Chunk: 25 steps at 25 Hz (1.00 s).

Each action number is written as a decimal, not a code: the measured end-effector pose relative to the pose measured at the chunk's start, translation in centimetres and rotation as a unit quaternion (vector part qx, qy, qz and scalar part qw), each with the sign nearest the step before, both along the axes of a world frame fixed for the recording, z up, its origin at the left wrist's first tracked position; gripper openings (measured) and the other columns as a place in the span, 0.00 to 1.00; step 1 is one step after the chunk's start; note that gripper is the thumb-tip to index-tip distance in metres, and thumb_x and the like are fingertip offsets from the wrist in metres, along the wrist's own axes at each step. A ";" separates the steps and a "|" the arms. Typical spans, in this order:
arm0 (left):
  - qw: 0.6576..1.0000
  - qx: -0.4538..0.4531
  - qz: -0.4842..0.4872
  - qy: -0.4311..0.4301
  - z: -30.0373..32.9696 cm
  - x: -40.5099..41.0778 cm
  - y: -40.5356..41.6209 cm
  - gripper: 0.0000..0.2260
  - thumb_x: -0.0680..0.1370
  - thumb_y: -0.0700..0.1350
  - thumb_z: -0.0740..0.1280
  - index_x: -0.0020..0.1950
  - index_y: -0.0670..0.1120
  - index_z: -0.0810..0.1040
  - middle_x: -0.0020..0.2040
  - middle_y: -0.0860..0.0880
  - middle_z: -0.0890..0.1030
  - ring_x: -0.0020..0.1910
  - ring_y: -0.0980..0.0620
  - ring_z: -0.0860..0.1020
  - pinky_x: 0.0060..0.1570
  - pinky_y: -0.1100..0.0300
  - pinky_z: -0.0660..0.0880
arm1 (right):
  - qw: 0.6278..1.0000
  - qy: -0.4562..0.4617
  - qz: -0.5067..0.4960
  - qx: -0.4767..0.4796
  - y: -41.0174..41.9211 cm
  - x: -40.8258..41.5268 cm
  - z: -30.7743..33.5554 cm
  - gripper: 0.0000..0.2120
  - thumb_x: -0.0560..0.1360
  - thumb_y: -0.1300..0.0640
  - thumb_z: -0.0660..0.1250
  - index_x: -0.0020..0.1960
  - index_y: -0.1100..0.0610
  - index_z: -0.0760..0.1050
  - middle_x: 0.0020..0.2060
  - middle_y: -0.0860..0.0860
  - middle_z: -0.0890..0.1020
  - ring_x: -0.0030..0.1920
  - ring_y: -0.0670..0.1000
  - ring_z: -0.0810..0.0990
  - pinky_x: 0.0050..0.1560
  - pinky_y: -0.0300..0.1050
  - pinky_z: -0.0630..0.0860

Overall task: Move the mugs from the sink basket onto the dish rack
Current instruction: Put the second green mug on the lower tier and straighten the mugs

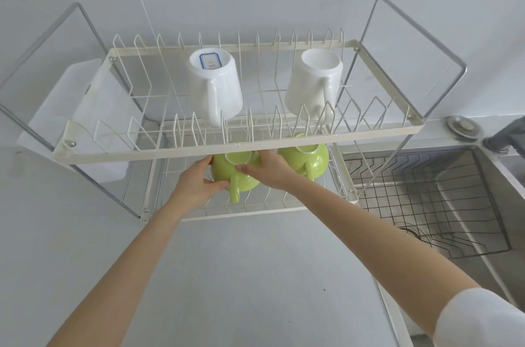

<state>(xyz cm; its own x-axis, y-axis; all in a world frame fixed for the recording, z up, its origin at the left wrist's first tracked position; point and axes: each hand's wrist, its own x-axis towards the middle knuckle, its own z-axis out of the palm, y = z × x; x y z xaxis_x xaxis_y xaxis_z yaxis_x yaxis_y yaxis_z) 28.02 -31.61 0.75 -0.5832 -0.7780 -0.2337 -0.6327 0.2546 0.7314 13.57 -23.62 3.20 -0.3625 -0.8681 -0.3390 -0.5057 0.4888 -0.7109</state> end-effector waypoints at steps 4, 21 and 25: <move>1.000 -0.008 0.002 -0.006 -0.2 -0.3 -0.4 0.29 0.69 0.43 0.73 0.67 0.46 0.67 0.66 0.47 0.74 0.44 0.42 0.80 0.51 0.50 0.76 | 1.000 0.005 0.003 0.009 -0.6 -0.3 -0.3 0.25 0.76 0.49 0.64 0.67 0.61 0.65 0.53 0.55 0.73 0.54 0.54 0.71 0.48 0.39 0.65; 0.997 -0.064 0.044 -0.029 1.3 -0.6 0.7 0.27 0.74 0.44 0.66 0.71 0.42 0.62 0.68 0.39 0.67 0.58 0.41 0.74 0.57 0.57 0.67 | 0.982 0.171 0.011 -0.085 3.9 -3.9 0.3 0.18 0.76 0.56 0.63 0.63 0.64 0.69 0.58 0.62 0.75 0.61 0.59 0.71 0.49 0.42 0.65; 0.997 -0.082 0.009 0.001 0.9 -1.9 1.3 0.26 0.72 0.44 0.69 0.68 0.43 0.66 0.68 0.40 0.68 0.68 0.43 0.66 0.66 0.53 0.63 | 0.973 0.220 0.004 -0.069 5.2 -5.9 -0.7 0.25 0.73 0.55 0.67 0.66 0.62 0.66 0.63 0.60 0.71 0.65 0.60 0.66 0.63 0.51 0.66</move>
<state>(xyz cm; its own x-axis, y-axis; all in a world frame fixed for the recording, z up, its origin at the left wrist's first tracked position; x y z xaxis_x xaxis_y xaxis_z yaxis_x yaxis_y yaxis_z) 26.10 -30.28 1.62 -0.5694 -0.8158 -0.1013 -0.6365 0.3595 0.6823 7.68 -18.44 2.53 -0.4399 -0.8975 -0.0325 -0.7792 0.3994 -0.4830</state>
